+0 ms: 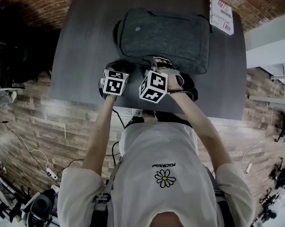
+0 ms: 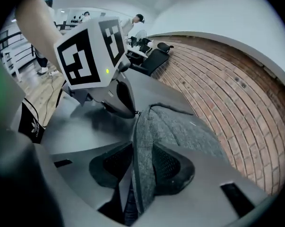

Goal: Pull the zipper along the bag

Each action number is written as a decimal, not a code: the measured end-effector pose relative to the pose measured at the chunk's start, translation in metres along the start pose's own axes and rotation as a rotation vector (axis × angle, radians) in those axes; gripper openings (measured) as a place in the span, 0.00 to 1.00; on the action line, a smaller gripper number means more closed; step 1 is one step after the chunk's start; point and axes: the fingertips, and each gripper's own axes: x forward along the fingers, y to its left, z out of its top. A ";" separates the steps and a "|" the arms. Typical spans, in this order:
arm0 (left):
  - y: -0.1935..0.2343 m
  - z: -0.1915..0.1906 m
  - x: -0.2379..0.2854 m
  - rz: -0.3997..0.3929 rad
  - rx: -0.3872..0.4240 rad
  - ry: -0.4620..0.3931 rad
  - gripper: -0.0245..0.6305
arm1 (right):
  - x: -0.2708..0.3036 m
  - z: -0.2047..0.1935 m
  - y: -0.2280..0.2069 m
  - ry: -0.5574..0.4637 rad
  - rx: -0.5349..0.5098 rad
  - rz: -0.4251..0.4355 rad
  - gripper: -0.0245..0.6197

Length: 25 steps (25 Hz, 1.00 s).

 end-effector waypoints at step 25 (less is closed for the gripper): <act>0.037 0.010 0.011 0.031 0.101 0.016 0.05 | -0.019 -0.031 0.020 0.100 -0.048 0.122 0.07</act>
